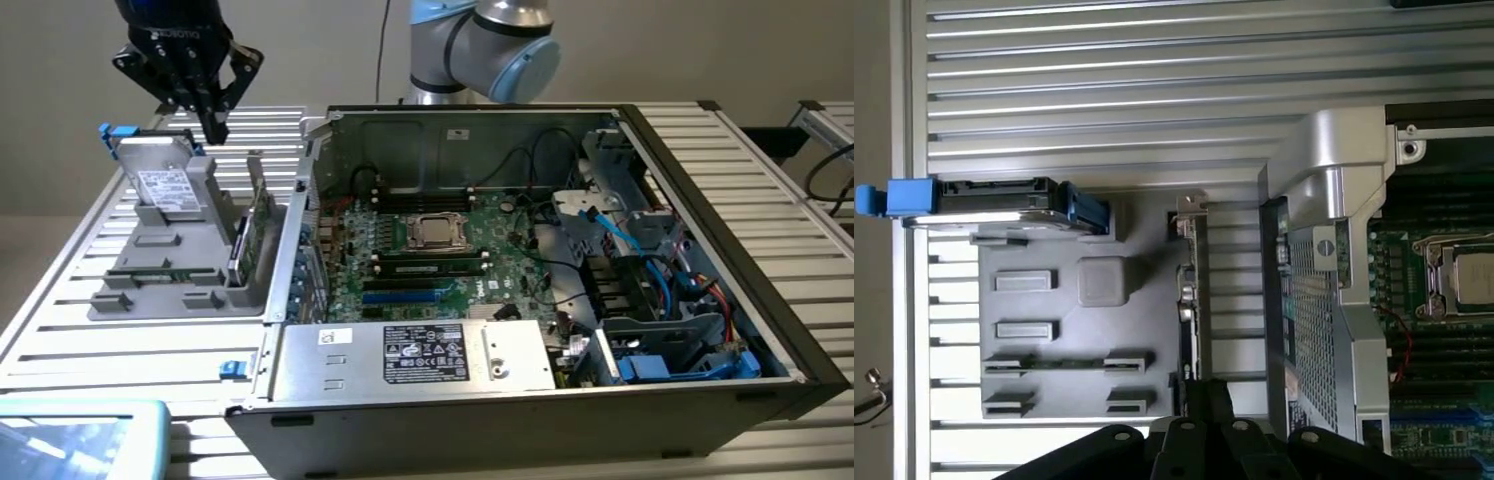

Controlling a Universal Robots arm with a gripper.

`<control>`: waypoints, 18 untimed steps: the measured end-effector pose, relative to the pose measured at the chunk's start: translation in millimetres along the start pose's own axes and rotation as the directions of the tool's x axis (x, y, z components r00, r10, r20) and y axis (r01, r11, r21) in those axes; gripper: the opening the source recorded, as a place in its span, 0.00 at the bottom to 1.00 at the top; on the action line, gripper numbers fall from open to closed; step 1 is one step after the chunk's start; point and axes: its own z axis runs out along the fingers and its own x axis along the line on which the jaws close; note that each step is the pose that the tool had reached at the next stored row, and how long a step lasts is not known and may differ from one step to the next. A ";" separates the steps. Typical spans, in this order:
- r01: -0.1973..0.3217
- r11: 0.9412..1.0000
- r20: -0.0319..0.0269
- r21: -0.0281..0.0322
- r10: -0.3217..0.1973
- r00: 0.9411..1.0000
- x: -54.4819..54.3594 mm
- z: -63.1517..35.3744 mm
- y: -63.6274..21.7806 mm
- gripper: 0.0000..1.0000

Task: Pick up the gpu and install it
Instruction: 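Reach for the gpu, then pick up the gpu and move the gpu toward the slot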

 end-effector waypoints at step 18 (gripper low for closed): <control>0.000 1.000 0.001 0.003 0.000 1.000 0.1 2.9 -0.1 0.12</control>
